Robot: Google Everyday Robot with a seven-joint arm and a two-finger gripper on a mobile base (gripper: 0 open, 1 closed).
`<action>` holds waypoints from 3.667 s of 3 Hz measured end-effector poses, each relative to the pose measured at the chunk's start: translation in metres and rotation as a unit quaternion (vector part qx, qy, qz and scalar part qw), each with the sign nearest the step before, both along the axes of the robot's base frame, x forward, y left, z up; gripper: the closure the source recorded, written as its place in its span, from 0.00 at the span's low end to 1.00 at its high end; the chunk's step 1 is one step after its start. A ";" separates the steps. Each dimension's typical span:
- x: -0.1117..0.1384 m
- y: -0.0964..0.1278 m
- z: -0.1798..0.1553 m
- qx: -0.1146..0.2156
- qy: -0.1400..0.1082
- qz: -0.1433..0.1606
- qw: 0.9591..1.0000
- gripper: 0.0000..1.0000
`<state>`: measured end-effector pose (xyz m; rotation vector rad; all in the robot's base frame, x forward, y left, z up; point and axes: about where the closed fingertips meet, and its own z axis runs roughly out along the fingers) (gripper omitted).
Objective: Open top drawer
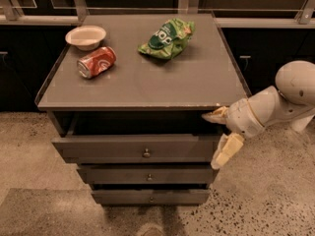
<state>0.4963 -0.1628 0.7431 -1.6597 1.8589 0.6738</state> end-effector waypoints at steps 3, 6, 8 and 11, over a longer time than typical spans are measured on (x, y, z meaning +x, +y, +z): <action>0.004 0.004 -0.014 0.009 -0.012 -0.034 0.999 0.00; 0.031 0.020 -0.090 -0.008 0.019 -0.057 0.998 0.00; 0.030 0.023 -0.093 -0.010 0.027 -0.051 0.998 0.00; 0.005 0.022 -0.093 -0.015 0.084 -0.047 0.995 0.00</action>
Offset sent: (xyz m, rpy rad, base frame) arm 0.0082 0.0028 0.0022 0.0059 -0.0308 -0.0044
